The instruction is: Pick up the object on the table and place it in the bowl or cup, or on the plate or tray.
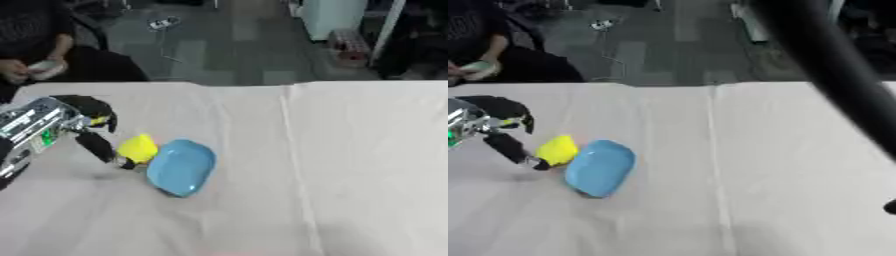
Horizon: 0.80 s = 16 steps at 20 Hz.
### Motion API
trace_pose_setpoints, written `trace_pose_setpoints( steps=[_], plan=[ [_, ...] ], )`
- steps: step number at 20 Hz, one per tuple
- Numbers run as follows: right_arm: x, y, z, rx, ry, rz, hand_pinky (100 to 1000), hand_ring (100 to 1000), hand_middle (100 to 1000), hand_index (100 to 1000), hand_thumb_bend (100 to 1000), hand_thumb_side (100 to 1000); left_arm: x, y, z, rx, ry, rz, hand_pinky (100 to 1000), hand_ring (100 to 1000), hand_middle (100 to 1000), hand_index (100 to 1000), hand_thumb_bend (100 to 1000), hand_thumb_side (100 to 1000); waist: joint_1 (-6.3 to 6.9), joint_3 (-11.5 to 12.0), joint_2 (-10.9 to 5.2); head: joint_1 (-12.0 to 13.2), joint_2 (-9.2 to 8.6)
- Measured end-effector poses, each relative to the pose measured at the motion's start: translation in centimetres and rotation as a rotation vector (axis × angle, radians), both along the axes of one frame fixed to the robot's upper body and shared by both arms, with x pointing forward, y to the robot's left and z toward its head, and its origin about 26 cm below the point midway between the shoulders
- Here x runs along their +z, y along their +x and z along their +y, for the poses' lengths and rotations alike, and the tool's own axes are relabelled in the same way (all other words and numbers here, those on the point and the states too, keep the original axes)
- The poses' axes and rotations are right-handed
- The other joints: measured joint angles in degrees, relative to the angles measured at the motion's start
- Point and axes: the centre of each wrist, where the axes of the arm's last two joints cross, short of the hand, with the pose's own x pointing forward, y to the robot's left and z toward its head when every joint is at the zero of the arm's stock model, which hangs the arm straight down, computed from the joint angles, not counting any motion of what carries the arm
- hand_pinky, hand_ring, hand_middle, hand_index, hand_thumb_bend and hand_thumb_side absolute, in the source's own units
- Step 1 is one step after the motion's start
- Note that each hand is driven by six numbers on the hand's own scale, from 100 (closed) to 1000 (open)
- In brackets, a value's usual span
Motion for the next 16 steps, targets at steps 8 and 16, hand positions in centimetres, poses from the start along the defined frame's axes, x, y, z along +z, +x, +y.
trace_pose_setpoints(
  steps=[8,16],
  plan=[
    [0.6,0.4,0.0,0.028,-0.004,0.003,149,409,458,156,100,975,0.0,0.2,0.1,-0.004,-0.002,-0.013,789,826,806,798,609,820,0.02,-0.8,0.68,0.3,-0.17],
    [1.5,0.9,0.1,0.059,-0.013,-0.004,144,409,460,141,100,985,-0.8,0.6,0.8,0.011,0.025,-0.022,802,839,809,803,619,790,0.02,-2.3,1.81,2.5,-0.73]
  ],
)
